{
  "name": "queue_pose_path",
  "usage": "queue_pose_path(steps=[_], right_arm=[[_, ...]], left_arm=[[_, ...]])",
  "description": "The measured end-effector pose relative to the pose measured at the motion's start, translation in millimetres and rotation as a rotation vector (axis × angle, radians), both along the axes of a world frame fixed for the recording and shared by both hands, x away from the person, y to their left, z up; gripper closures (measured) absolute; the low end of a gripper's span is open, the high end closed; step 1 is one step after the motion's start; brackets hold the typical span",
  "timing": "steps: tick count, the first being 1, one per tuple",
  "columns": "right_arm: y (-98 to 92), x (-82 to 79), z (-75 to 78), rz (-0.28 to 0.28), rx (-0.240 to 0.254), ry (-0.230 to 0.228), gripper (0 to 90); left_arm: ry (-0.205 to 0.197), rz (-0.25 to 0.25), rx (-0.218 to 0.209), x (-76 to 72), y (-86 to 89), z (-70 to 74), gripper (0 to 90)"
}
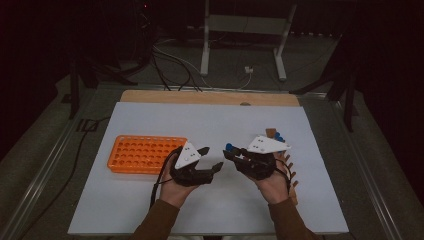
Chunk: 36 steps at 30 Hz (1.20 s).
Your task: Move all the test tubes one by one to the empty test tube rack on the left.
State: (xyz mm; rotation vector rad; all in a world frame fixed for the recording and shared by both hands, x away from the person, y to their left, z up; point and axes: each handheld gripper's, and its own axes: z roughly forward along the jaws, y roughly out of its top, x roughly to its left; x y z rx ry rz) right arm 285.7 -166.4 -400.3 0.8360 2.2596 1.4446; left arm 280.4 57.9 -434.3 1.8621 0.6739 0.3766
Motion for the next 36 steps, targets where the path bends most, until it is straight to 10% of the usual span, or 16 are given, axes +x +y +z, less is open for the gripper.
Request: queue_pose_path(steps=[13,25,36], right_arm=[[11.4,-1.2,-2.9,0.03,0.016,0.013,76.8],[8.7,-1.0,-3.6,0.044,0.027,0.027,75.8],[-15.3,-4.4,3.6,-0.024,0.047,-0.006,23.2]], left_arm=[[-0.022,-0.056,0.042,-0.1,-6.5,-2.4,74.3],[-0.022,-0.066,0.037,-0.2,-5.6,-3.1,78.0],[-0.007,-0.019,0.019,-1.4,21.1,-0.7,78.0]])
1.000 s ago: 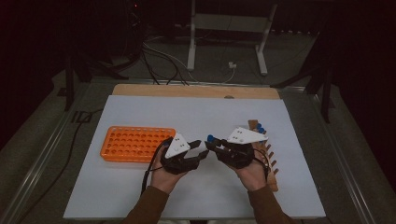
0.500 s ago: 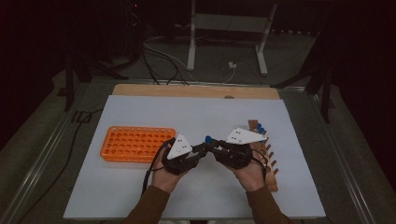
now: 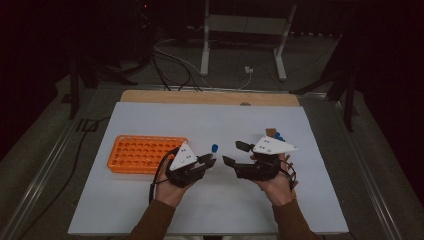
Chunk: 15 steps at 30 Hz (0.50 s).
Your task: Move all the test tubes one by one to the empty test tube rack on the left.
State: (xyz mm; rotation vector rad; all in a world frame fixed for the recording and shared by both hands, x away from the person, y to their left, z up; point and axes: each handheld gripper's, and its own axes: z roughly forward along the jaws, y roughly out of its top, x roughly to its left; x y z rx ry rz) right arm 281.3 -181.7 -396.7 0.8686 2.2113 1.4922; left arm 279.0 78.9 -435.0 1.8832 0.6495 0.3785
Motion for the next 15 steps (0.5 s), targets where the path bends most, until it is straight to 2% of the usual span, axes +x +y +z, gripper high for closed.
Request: queue_pose_path(steps=[1,7,15], right_arm=[[-3.0,0.3,0.4,-0.018,-0.002,-0.002,18.0],[-21.9,0.3,2.7,-0.095,-0.005,-0.015,3.5],[-50.0,-3.1,1.4,-0.162,-0.025,-0.029,0.0]], left_arm=[[0.001,0.005,-0.003,-0.3,3.9,0.7,78.1],[-0.001,0.035,-0.021,-5.4,28.4,5.5,78.0],[-0.001,0.1,-0.042,-10.5,64.5,5.6,78.0]])
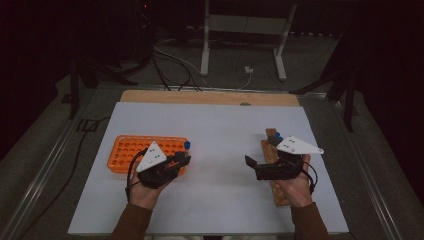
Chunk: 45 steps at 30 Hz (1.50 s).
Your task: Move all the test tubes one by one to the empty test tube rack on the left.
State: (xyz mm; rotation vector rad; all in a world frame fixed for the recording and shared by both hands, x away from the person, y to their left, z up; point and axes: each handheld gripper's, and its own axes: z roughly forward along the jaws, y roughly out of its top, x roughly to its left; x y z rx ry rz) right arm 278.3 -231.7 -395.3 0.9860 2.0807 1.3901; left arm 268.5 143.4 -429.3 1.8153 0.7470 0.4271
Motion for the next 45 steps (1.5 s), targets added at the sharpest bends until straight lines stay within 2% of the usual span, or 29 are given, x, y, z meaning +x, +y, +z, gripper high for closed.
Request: queue_pose_path(steps=[7,15,25,34,45], right_arm=[[-21.0,-4.0,-2.1,-0.049,0.008,-0.006,0.0],[-35.7,-7.2,-3.2,-0.079,0.021,-0.01,0.0],[-43.4,-6.3,-5.2,-0.097,0.035,-0.009,0.0],[-47.2,-6.3,-7.4,-0.104,0.042,-0.005,0.0],[-47.8,-5.8,-11.4,-0.102,0.039,0.005,0.1]], left_arm=[[-0.012,0.058,-0.007,-1.6,22.1,-3.9,78.0],[-0.007,0.117,0.012,4.3,33.3,-17.0,77.9],[0.025,0.139,0.049,15.0,29.6,-38.3,77.9],[0.055,0.153,0.076,19.5,29.5,-49.5,77.9],[0.106,0.149,0.149,23.0,25.0,-59.1,78.0]])
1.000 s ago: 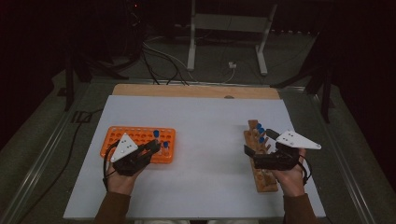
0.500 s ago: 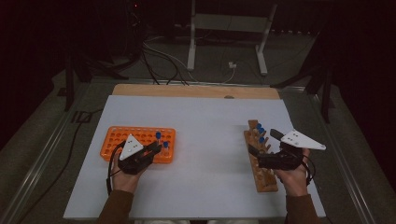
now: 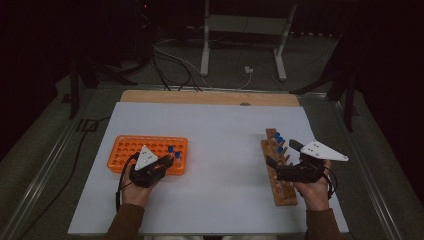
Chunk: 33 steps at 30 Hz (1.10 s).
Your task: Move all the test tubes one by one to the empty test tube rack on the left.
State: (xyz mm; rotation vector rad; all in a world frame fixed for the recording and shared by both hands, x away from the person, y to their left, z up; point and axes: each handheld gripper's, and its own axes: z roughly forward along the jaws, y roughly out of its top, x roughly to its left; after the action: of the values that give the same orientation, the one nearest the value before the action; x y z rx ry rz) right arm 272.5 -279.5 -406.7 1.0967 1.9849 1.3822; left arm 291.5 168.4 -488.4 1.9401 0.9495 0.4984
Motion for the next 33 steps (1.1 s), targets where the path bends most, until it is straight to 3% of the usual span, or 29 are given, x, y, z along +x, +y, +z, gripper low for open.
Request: queue_pose_path(steps=[13,33], right_arm=[[-2.0,0.9,-3.5,-0.009,-0.011,0.004,0.1],[-7.8,7.2,-8.3,-0.036,-0.025,0.018,0.1]], left_arm=[[0.021,-0.011,0.055,-0.2,-2.9,-4.2,78.2],[0.036,-0.013,0.036,-3.2,0.2,-3.5,76.8]])
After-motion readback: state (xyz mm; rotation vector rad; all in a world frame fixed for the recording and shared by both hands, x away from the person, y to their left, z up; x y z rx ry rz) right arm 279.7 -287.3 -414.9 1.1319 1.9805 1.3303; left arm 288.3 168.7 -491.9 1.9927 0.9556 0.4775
